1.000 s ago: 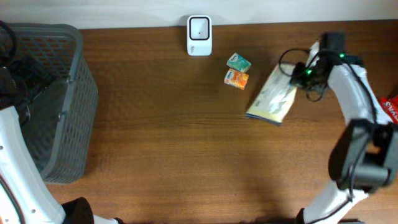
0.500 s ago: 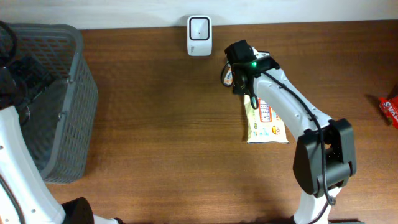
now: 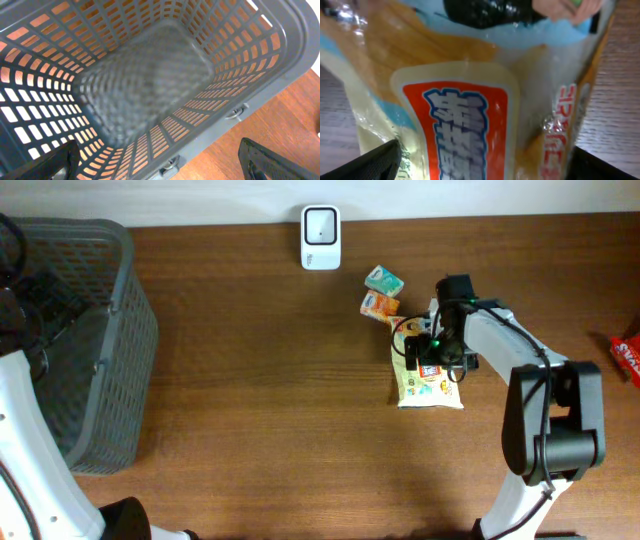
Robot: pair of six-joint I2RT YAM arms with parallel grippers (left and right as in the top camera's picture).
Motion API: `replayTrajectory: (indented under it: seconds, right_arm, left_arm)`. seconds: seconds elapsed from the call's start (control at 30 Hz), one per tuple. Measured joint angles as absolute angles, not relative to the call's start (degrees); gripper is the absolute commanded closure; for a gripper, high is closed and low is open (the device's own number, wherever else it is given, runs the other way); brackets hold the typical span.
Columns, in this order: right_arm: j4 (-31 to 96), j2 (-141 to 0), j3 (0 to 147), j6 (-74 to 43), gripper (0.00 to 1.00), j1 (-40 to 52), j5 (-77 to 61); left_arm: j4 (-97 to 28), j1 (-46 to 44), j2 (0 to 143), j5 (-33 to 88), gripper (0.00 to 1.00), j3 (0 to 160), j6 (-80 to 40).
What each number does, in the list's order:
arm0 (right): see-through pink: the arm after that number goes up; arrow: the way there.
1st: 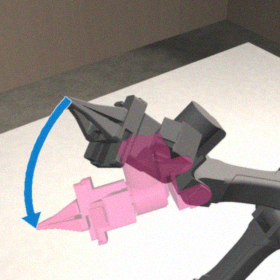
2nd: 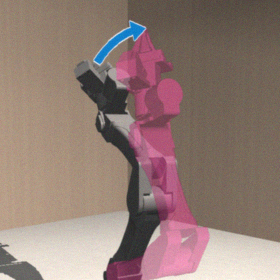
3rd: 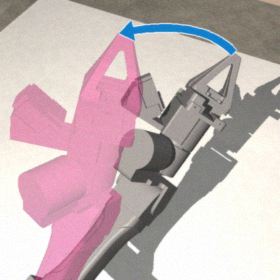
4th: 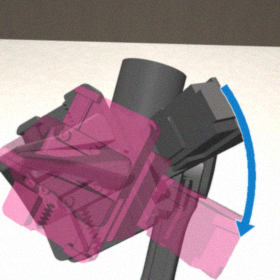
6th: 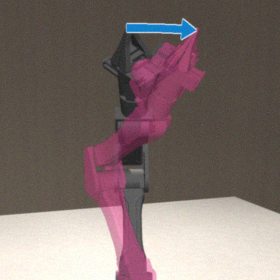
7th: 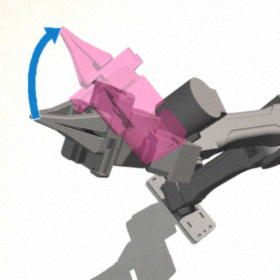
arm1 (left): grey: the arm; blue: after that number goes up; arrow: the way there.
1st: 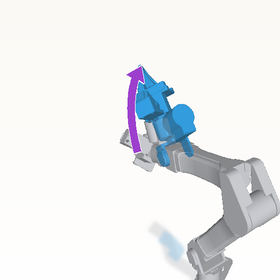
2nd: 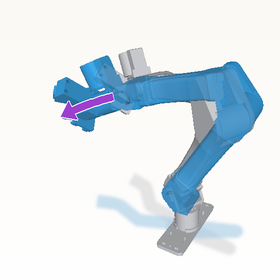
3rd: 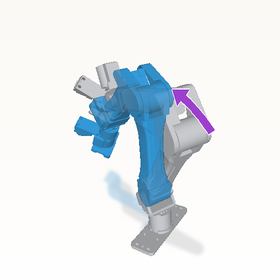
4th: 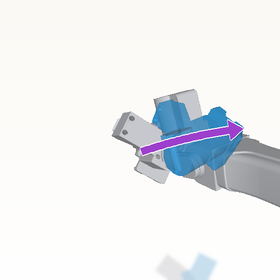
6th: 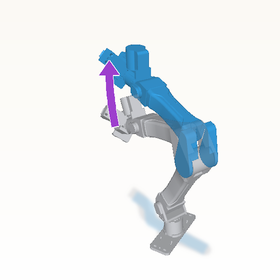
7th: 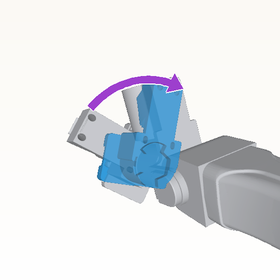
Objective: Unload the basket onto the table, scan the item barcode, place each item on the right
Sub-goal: 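Grasp the cream snack bag with the right gripper, then lift the cream snack bag up to the scanner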
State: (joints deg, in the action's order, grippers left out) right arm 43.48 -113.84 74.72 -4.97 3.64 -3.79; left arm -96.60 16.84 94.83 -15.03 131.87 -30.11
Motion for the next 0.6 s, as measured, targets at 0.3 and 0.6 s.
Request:
replayTrajectory:
  seconds: [0.3,0.6]
  right_arm:
    - [64.73,-114.19,92.23,-13.58,0.96,1.21,-28.47]
    - [81.28,-114.06,97.27,1.52,0.96,7.49,-76.27]
  left_arm:
    - [-96.75,16.84,94.83,-15.00,0.01,131.87,-30.11]
    - [-96.62,16.84,94.83,-15.03,0.01,131.87,-30.11]
